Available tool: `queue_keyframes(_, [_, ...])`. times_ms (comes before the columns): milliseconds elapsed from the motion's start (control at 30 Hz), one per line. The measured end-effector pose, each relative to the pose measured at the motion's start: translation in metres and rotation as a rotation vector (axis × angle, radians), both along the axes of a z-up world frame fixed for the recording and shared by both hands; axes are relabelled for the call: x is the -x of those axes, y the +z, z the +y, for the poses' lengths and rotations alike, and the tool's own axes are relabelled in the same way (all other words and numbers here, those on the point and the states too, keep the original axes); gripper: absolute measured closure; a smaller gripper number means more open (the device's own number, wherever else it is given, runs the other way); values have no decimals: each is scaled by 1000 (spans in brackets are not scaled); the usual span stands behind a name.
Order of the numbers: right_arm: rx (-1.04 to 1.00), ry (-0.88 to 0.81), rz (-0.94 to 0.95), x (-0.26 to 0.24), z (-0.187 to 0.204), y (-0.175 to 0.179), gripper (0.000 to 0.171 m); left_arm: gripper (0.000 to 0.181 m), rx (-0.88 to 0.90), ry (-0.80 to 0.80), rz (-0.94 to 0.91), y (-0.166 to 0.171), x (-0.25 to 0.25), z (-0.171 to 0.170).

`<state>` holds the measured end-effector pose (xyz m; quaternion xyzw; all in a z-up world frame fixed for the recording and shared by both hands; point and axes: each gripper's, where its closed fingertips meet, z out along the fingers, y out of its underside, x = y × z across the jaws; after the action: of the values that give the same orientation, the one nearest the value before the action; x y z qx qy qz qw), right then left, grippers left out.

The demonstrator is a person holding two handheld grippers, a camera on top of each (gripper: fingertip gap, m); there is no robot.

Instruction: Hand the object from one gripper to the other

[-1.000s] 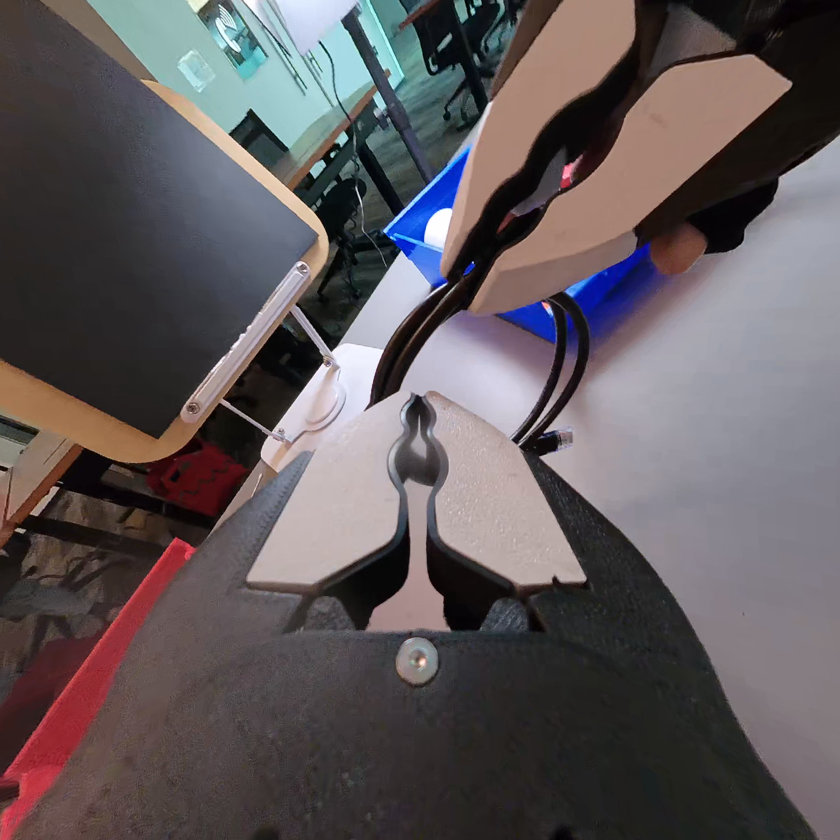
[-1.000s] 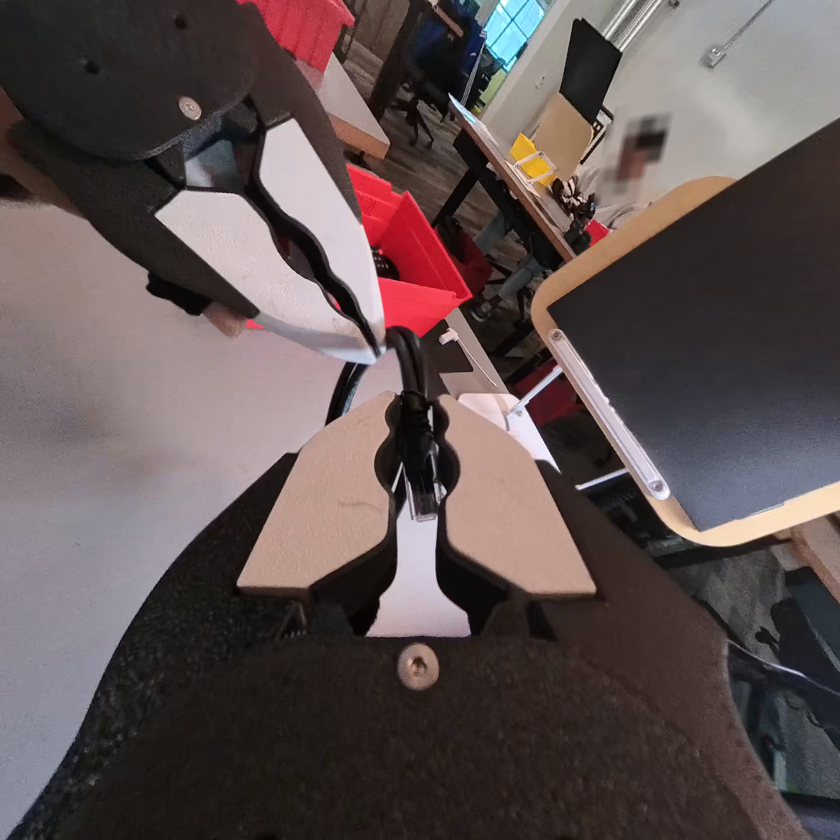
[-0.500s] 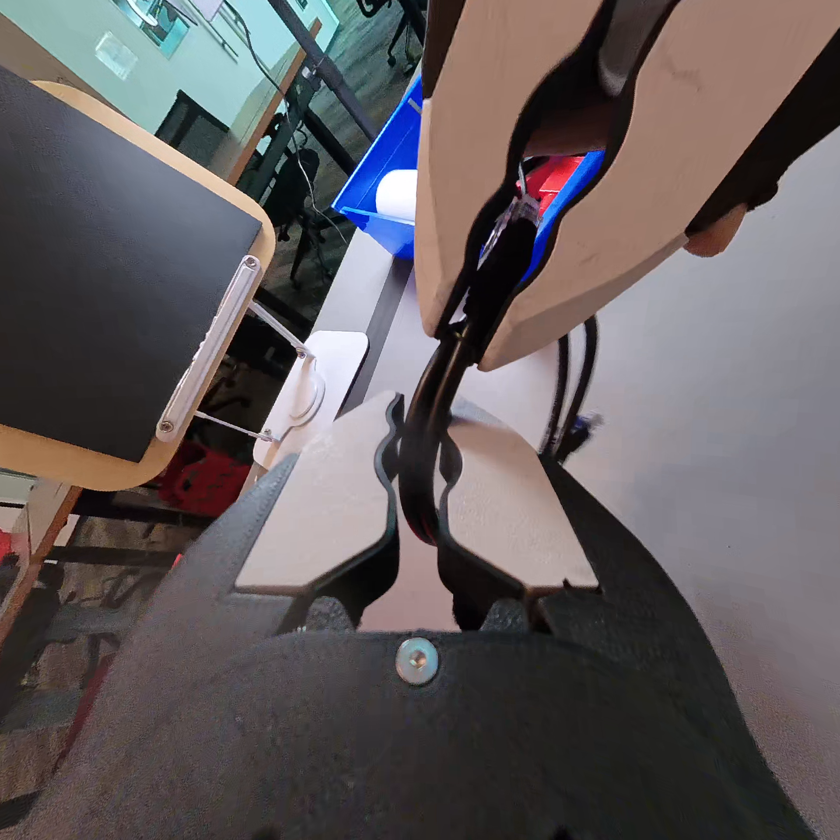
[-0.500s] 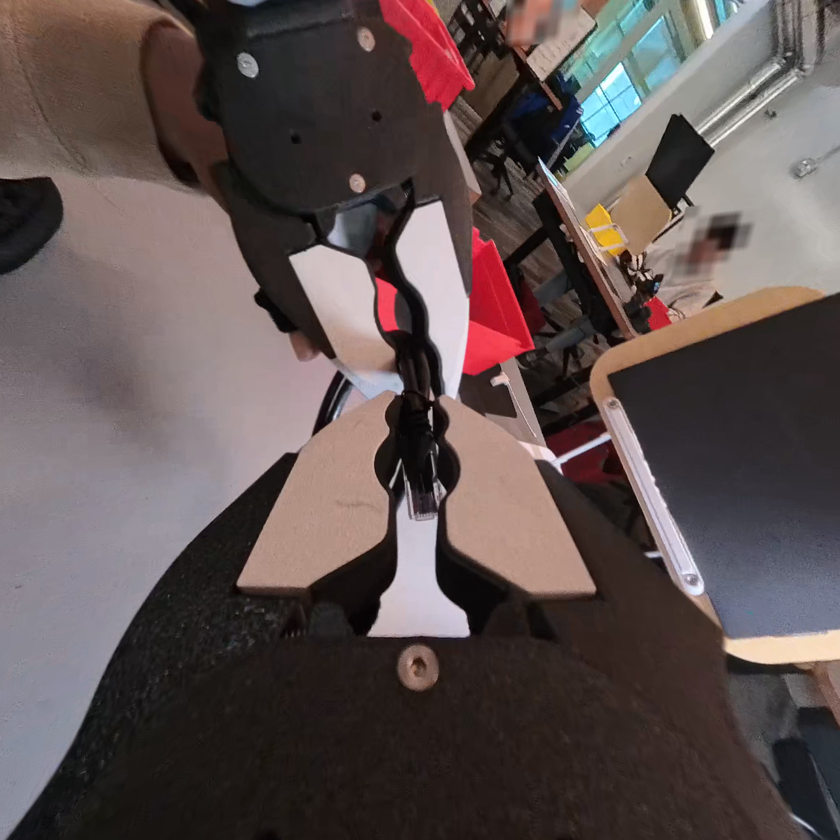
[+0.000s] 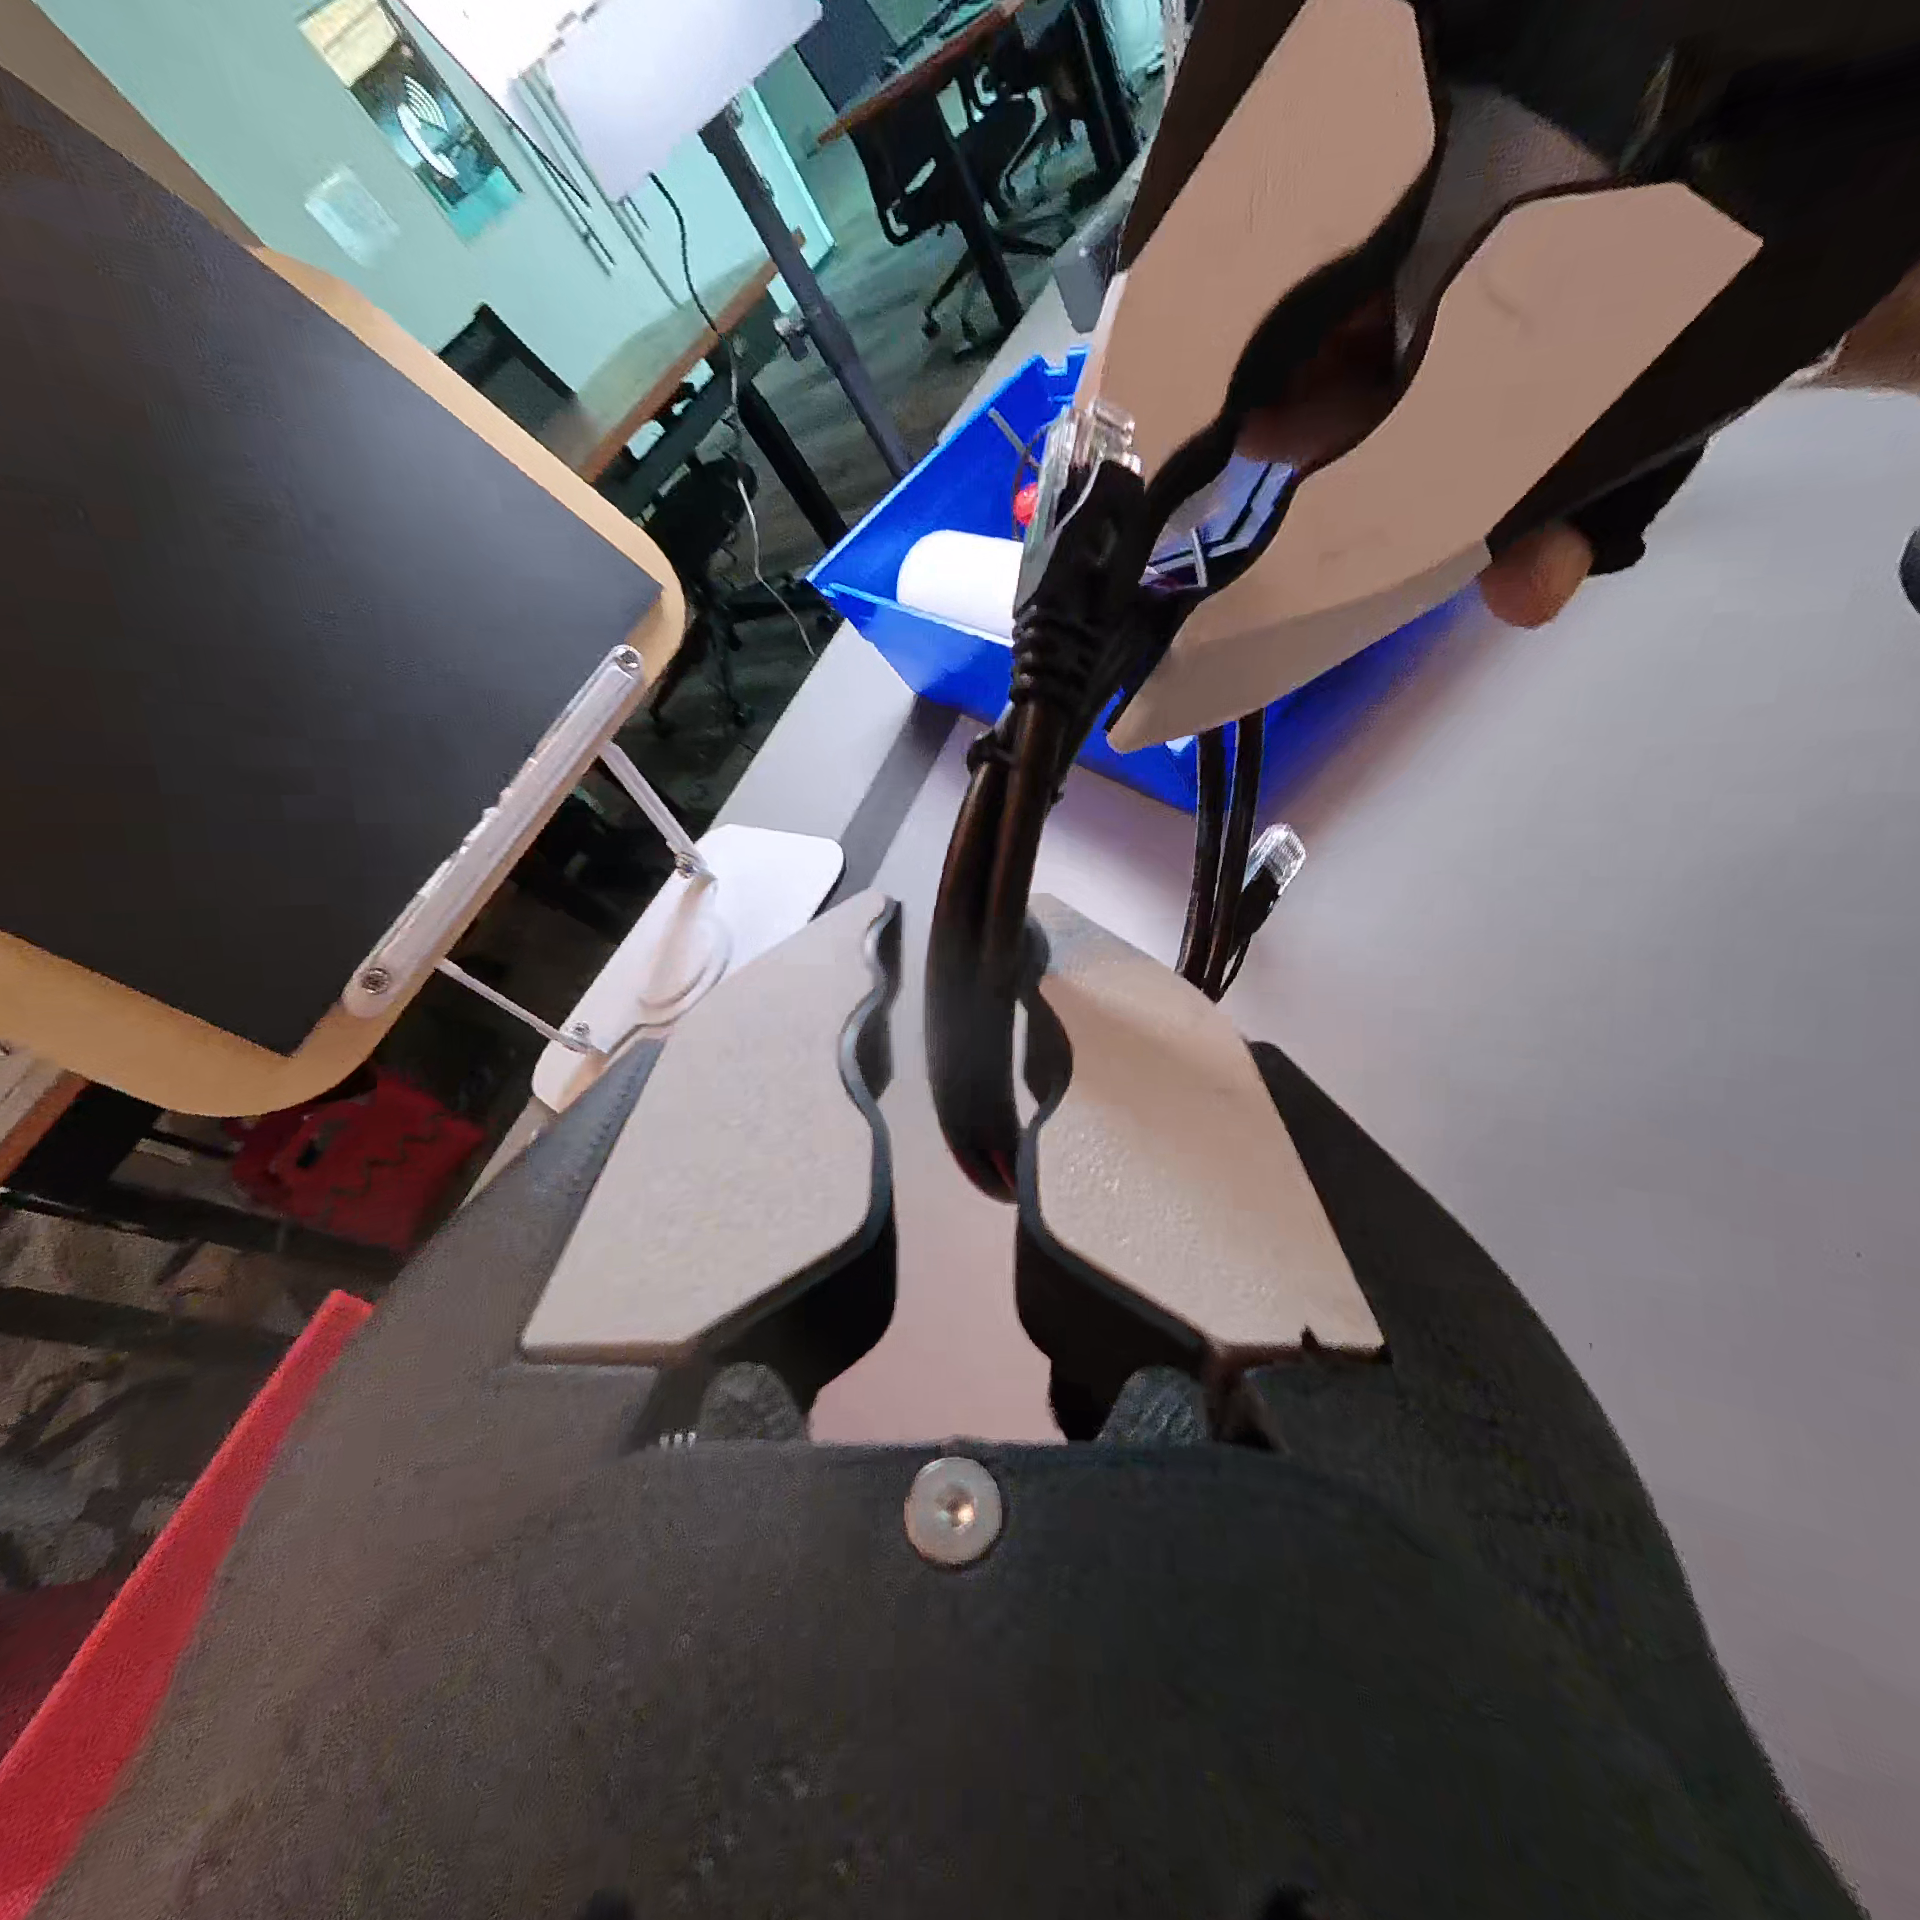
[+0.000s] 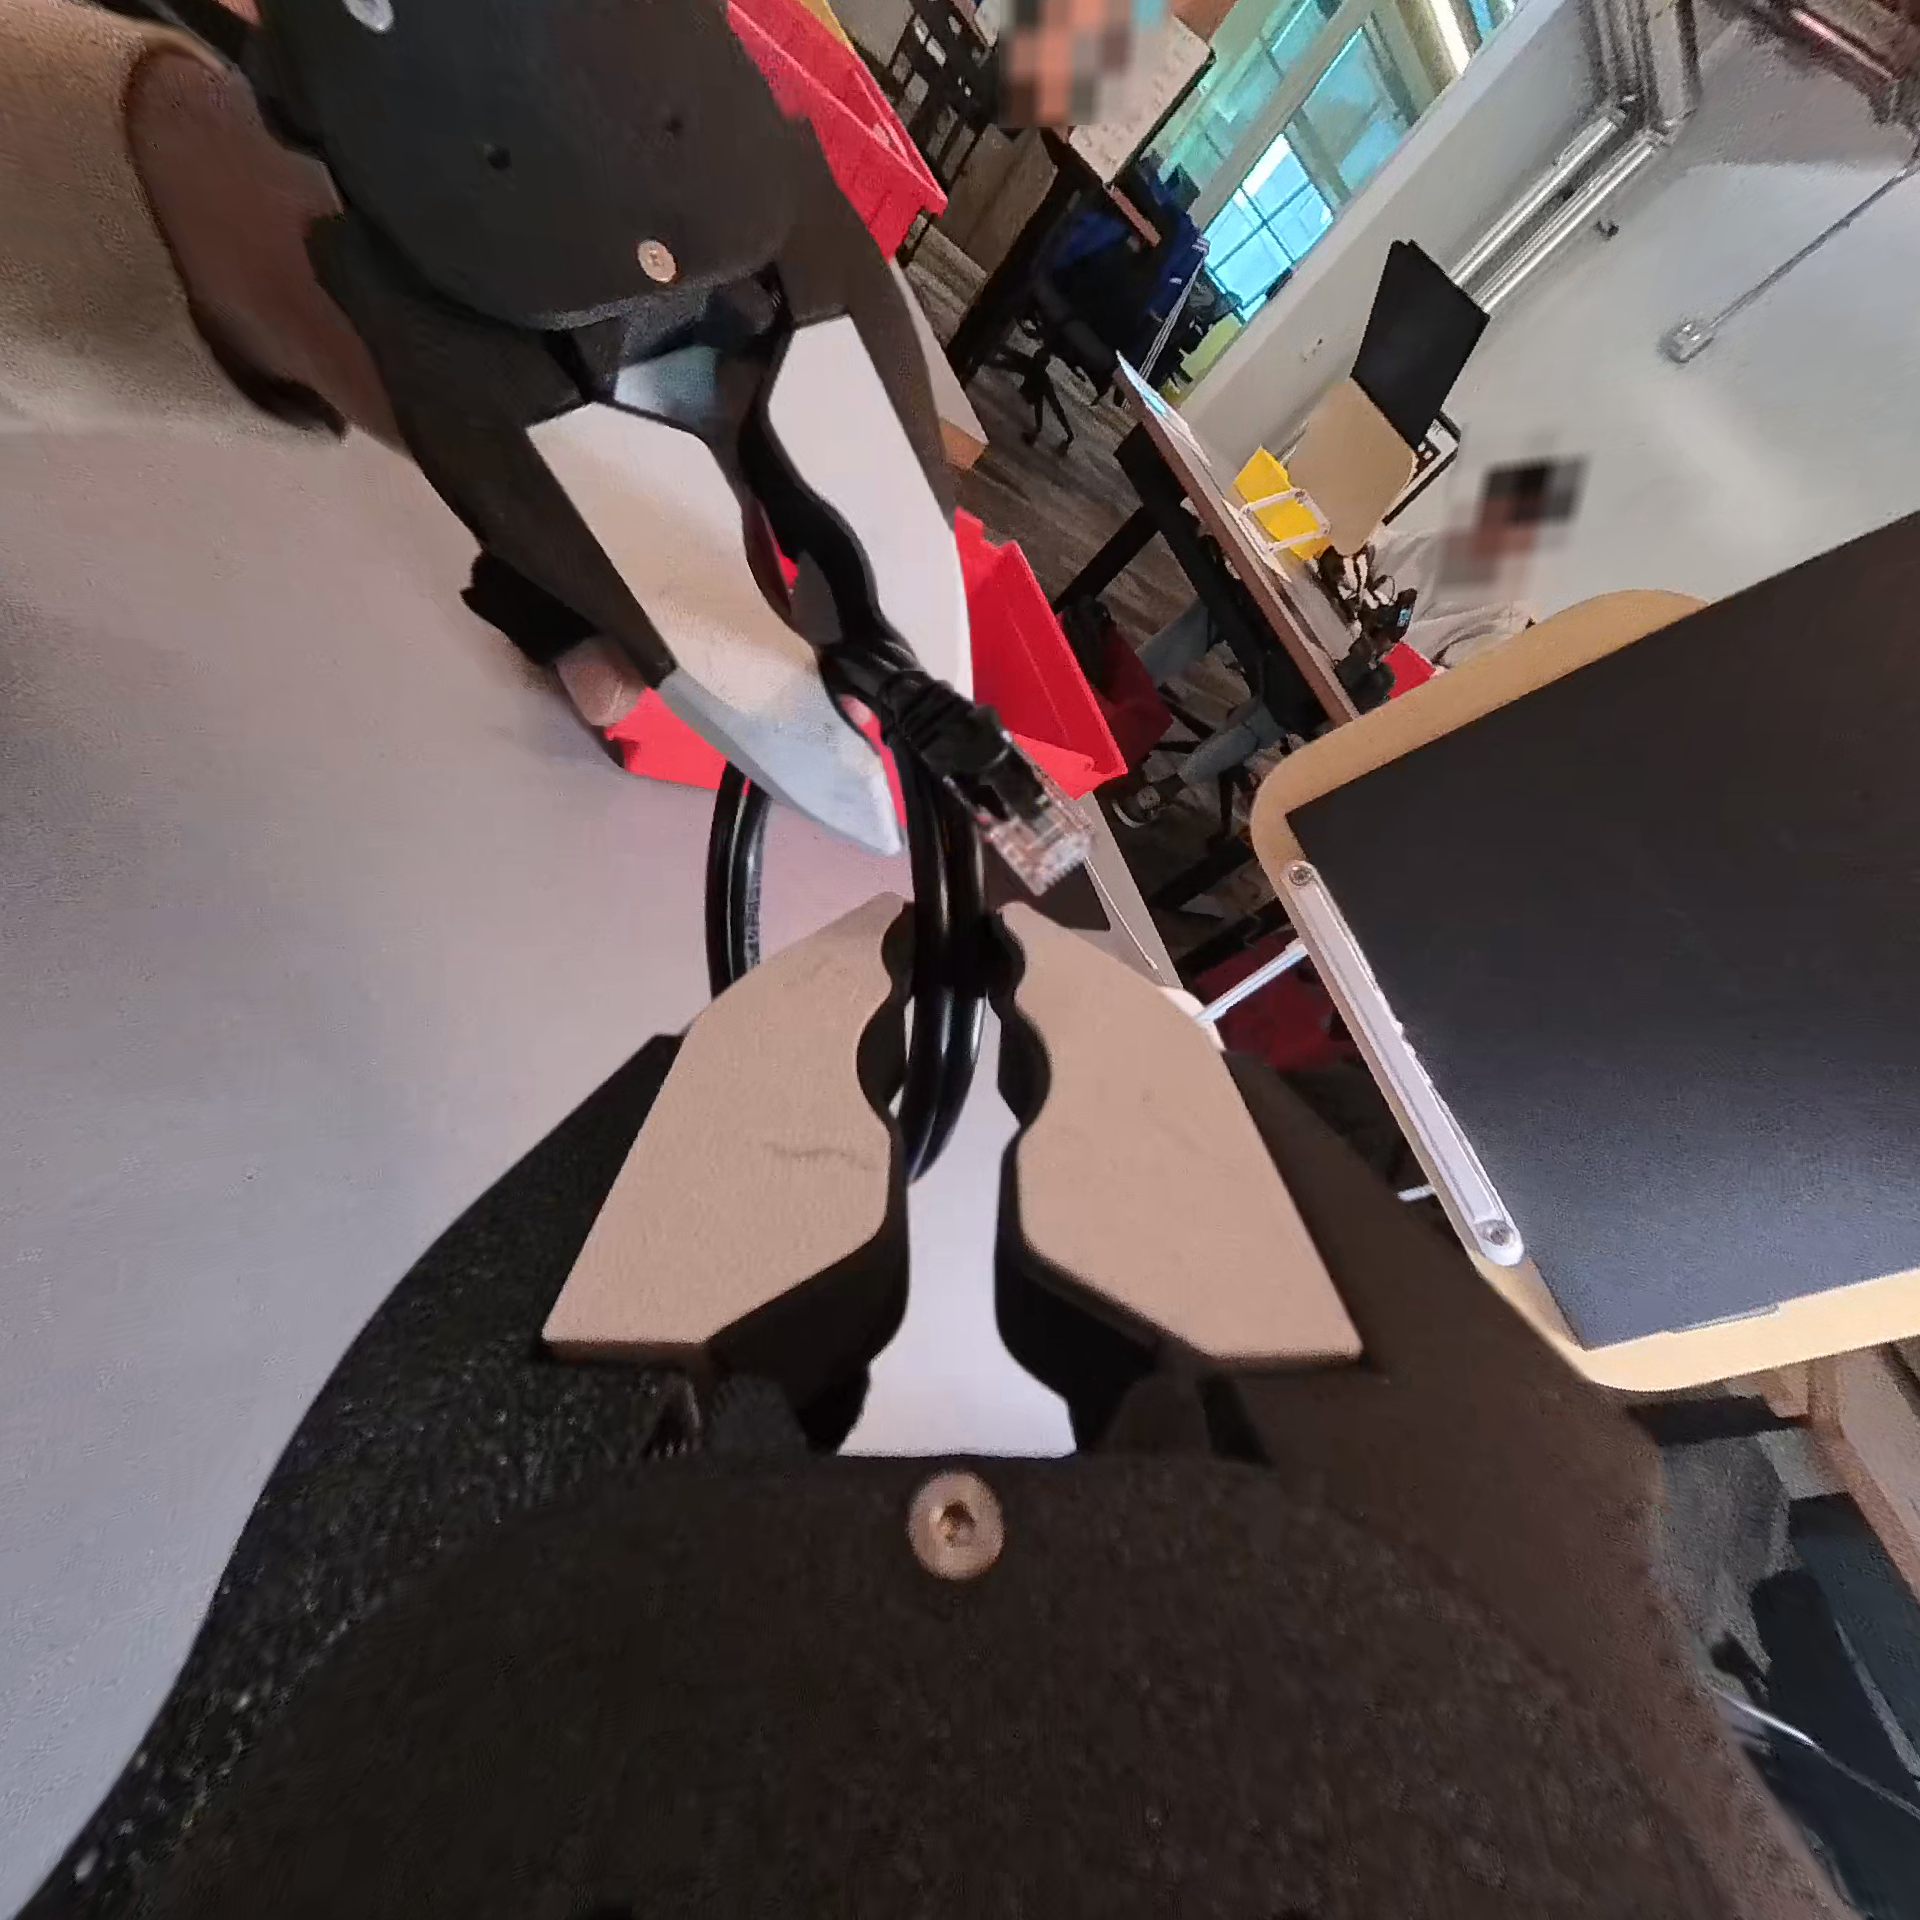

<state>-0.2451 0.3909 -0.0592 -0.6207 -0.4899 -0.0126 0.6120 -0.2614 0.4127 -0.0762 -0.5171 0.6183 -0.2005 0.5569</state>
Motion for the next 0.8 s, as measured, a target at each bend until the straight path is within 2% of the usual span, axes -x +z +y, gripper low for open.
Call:
queue_keyframes(67, [23, -7, -47, -3, -1, -7, 159, 149, 24, -23, 23, -6, -2, -4])
queue_keyframes(133, [32, -2, -98, -1, -2, -14, 159, 146, 24, -43, 45, -11, -7, -9])
queue_keyframes(167, [38, 3, -117, 2, -3, -17, 159, 148, 6, -48, 61, -13, -8, -11])
queue_keyframes(233, [47, 15, -149, 9, -6, -21, 159, 166, -52, -44, 94, -16, -10, -14])
queue_keyframes(300, [28, -11, -165, 9, -4, -20, 159, 169, -102, -21, 87, -12, -10, -12])
queue_keyframes(400, [-11, -54, -80, 3, 1, -5, 155, 170, -72, 22, 3, 4, -8, -6])
queue_keyframes(433, [-19, -77, -51, -3, 4, 0, 149, 170, -59, 30, -41, 10, -5, -3])
queue_keyframes(533, [8, -120, 17, -20, 11, 4, 142, 170, 39, 47, -193, 29, 3, 6])
queue_keyframes(633, [24, -117, 85, -24, 15, 6, 162, 170, 165, -7, -272, 35, 3, 2])
queue_keyframes(700, [17, -139, 75, -26, 17, 6, 163, 168, 182, -34, -251, 30, 3, 0])
queue_keyframes(733, [21, -146, 53, -27, 16, 4, 164, 159, 177, -28, -226, 27, 3, 0])
queue_keyframes(800, [27, -156, 19, -31, 14, 3, 165, 152, 155, -26, -189, 24, 3, 0])
